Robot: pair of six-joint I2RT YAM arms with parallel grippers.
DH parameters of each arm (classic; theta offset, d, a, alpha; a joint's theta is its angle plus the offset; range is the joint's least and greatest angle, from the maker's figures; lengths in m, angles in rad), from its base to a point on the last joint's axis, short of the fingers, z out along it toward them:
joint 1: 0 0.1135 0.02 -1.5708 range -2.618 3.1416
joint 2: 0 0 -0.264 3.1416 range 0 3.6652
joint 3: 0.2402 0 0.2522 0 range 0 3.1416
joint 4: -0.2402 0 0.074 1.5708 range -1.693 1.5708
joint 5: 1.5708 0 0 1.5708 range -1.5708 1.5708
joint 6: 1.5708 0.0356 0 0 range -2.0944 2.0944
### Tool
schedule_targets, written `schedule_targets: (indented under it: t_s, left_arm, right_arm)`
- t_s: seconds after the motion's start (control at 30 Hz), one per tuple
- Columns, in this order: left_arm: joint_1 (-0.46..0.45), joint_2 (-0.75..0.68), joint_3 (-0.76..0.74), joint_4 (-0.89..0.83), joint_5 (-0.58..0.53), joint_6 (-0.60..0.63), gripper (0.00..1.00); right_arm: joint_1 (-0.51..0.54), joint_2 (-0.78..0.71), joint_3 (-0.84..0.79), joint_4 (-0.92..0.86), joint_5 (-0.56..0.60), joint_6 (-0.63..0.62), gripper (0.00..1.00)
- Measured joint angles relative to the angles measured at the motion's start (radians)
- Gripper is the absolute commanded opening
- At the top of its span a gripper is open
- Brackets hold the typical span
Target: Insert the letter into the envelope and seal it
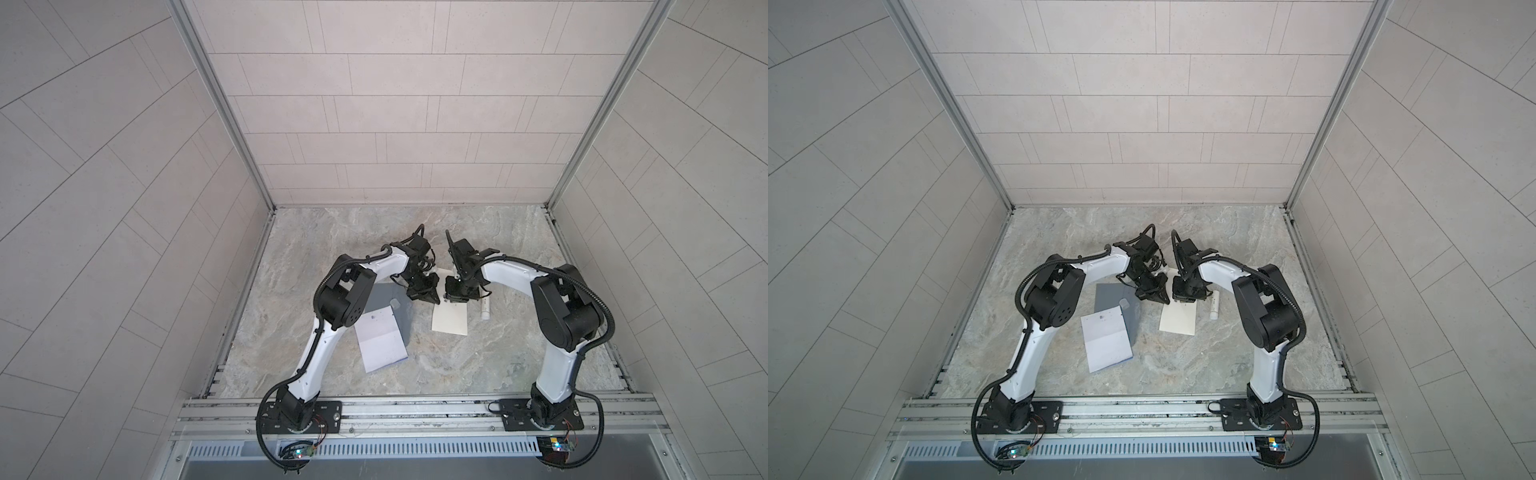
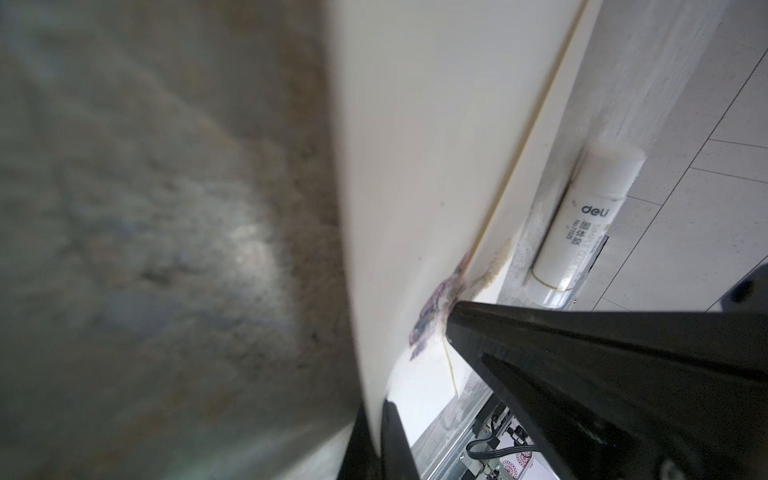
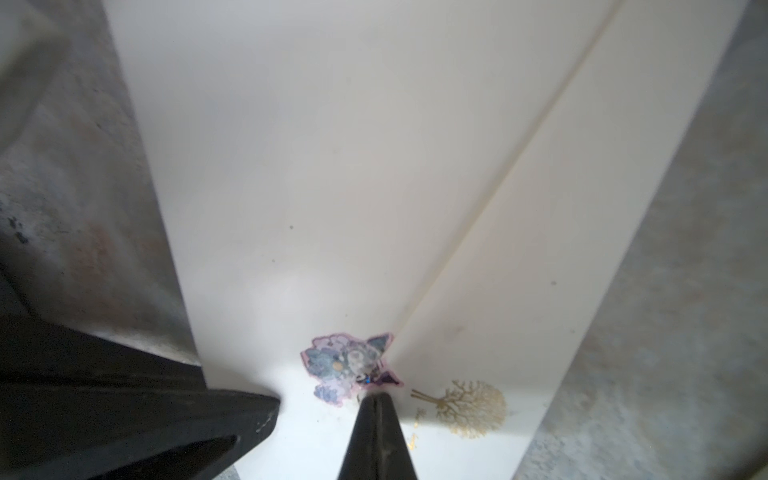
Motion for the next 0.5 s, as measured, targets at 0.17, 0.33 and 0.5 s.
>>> schedule_targets:
  t_s: [0.17, 0.33, 0.5]
  left_arm:
    - [0.0, 0.0, 0.0, 0.0, 0.0, 0.0, 0.0]
    - [0.0, 0.0, 0.0, 0.0, 0.0, 0.0, 0.0]
    - [0.0, 0.0, 0.0, 0.0, 0.0, 0.0, 0.0]
  right_arm:
    - [-0.008, 0.012, 0.014, -0.015, -0.016, 0.002, 0.0]
    - [-0.009, 0.02, 0.026, -0.028, -0.018, 0.023, 0.0]
    - [0.027, 0.022, 0.034, -0.038, 0.056, 0.05, 0.0]
